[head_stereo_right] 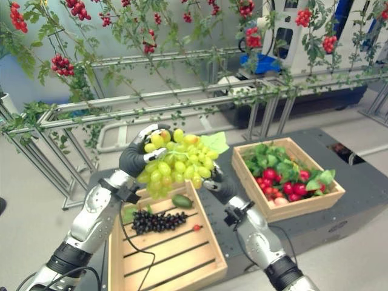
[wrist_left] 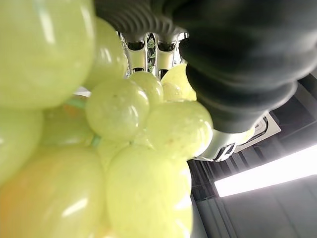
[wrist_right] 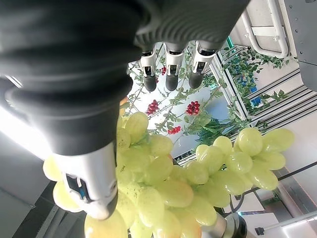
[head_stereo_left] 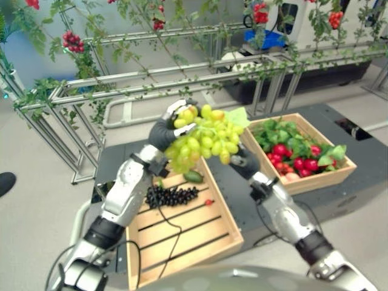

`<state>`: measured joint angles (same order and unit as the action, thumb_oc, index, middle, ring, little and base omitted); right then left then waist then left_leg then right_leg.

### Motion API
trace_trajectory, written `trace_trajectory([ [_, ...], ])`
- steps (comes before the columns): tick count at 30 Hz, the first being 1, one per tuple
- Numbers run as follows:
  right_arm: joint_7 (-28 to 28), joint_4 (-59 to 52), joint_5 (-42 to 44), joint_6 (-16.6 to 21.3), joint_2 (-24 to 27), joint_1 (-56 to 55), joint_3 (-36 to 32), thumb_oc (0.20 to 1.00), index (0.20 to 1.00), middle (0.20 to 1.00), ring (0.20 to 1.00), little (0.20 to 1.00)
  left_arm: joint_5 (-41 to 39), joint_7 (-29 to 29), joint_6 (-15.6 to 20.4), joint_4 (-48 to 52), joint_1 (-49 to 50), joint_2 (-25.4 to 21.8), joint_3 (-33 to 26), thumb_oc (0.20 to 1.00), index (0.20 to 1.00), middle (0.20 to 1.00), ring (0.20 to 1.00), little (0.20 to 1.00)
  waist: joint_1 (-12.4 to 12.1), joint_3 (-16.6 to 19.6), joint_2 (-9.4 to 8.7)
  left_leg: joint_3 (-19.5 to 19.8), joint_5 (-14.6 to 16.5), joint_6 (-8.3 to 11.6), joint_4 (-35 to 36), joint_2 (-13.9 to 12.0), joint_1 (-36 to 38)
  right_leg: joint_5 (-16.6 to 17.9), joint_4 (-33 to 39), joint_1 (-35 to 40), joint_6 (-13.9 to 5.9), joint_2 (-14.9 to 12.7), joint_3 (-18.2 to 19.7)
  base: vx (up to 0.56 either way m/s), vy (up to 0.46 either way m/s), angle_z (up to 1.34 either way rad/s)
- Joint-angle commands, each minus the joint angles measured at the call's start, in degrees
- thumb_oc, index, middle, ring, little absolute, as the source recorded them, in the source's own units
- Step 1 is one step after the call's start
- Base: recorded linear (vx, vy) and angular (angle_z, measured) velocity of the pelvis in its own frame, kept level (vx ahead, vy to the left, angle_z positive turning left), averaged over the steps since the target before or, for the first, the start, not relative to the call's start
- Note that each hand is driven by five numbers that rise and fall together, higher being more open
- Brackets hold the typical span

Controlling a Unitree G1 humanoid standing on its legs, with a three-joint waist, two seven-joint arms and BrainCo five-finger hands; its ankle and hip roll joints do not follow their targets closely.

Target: Pick up the fruits from the basket on one side to the basket on the other side

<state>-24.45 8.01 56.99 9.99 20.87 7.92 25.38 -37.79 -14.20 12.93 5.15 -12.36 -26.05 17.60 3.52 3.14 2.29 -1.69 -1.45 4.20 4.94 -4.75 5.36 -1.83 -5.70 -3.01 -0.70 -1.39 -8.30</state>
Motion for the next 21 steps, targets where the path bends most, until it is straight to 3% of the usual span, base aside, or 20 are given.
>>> trace_trajectory([
  [1, -0.54, -5.28, 1.81, 3.45, -2.94, 4.42, -0.66, 1.000, 1.000, 1.000, 1.000, 1.000, -0.04, -0.79, 3.78, -0.15, -1.63, -2.30, -0.01, 0.200, 0.200, 0.200, 0.200, 0.200, -0.03, 1.42, -4.08, -0.89, 6.48, -4.09, -3.85, 5.35, 0.08, -0.57, 2.17, 3.96, -3.77, -1.02, -0.12, 0.00, 0.000, 0.00],
  [21, -1.18, -7.91, 3.65, 3.37, -2.65, 8.42, 0.39, 1.000, 1.000, 1.000, 1.000, 1.000, -2.32, -3.53, 3.84, 2.61, -1.43, -3.77, 0.29, 0.200, 0.200, 0.200, 0.200, 0.200, -0.46, 1.40, -4.03, -1.13, 6.74, -4.32, -4.06, 5.56, -0.09, -0.40, 2.09, 3.61, -3.89, -1.08, 0.34, 0.00, 0.000, 0.00],
])
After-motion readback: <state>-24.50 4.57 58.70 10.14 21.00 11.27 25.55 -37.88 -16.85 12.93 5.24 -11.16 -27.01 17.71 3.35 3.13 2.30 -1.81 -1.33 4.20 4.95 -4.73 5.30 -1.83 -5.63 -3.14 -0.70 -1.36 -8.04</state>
